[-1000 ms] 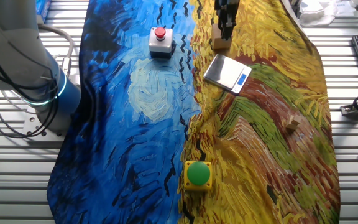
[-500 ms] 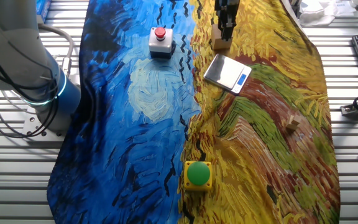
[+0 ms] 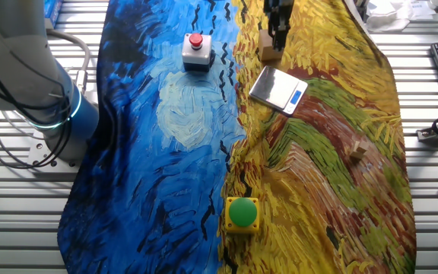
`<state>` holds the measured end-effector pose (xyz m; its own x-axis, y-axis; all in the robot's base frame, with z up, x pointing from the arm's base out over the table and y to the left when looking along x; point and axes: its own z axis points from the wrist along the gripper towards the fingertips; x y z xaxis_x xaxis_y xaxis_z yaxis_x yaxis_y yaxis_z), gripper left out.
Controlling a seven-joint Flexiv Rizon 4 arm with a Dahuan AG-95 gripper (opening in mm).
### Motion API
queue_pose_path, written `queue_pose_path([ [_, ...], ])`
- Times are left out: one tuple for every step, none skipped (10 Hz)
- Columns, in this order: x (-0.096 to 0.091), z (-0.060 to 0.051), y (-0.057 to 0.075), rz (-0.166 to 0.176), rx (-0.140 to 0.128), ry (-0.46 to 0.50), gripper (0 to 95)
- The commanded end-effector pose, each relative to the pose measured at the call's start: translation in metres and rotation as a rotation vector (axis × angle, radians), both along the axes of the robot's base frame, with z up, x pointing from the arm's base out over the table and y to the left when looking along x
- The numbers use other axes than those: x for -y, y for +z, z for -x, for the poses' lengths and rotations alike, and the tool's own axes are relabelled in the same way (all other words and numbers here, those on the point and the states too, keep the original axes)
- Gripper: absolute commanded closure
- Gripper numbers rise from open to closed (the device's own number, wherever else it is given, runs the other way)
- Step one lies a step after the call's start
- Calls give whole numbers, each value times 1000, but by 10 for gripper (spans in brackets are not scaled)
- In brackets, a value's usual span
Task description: Remove the object from the scale
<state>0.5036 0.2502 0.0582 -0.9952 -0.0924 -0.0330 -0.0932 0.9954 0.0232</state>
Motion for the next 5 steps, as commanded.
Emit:
queue_pose_path([
  [2, -2, 21, 4, -10, 9, 190],
  [4, -2, 32, 9, -9, 10, 190],
  [5, -2, 41, 18, -12, 11, 190],
  [6, -1, 51, 26, -18, 18, 190],
  [8, 0, 66, 36, -22, 24, 380],
])
